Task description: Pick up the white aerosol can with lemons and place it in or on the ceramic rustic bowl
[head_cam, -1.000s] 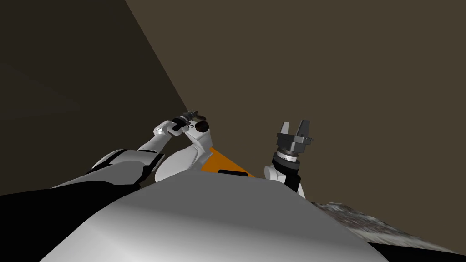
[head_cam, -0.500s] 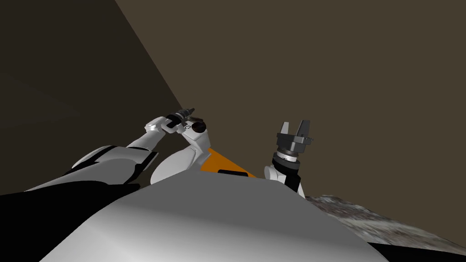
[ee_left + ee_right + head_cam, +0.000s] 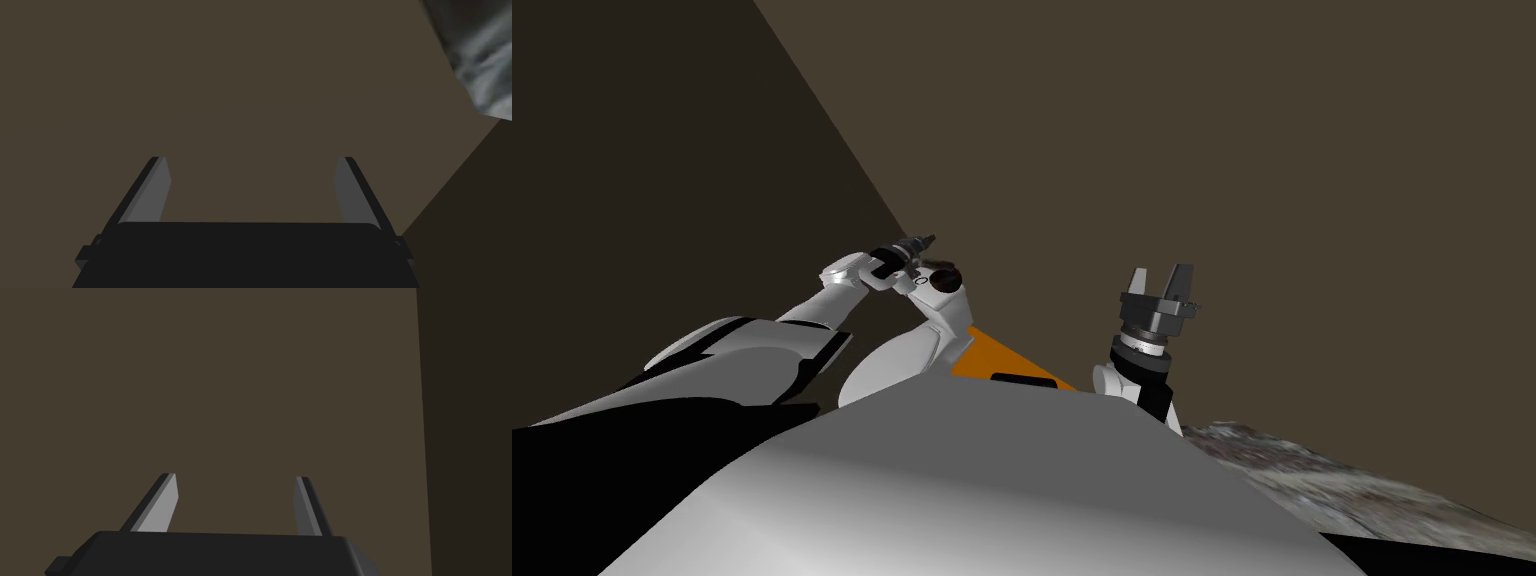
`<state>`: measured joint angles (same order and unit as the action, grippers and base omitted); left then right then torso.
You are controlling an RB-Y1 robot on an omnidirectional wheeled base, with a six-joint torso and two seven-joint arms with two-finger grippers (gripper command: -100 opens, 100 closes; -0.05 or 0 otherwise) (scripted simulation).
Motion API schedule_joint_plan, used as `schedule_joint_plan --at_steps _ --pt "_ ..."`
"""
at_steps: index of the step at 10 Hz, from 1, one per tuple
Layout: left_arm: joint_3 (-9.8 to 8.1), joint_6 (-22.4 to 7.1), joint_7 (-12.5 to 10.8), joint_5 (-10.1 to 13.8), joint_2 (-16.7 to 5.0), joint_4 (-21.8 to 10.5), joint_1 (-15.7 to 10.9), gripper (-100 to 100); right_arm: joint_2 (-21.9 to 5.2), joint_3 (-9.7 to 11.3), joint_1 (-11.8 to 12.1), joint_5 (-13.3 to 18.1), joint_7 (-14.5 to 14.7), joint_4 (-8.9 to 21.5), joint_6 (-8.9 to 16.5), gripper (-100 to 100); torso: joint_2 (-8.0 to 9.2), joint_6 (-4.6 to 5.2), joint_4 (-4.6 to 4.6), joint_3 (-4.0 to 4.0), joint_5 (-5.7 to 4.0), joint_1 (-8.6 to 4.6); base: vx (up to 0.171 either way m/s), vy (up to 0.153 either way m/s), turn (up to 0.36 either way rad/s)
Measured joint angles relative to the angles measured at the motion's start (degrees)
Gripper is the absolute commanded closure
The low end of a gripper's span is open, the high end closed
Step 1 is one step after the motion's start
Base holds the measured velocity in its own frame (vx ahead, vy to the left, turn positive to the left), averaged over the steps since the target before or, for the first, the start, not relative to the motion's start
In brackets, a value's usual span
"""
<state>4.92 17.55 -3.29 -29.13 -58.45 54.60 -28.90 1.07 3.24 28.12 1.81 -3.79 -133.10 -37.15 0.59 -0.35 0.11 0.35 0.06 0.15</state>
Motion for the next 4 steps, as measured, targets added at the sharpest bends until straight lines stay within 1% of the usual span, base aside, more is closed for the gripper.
schedule_joint_plan --at_steps 4 --pt "0.00 0.00 0.00 0.00 0.00 0.00 0.00 0 0.00 0.00 0.00 0.00 0.00 0.00 0.00 0 -0.01 0.00 0.00 -0.01 0.00 0.01 0.000 0.000 0.000"
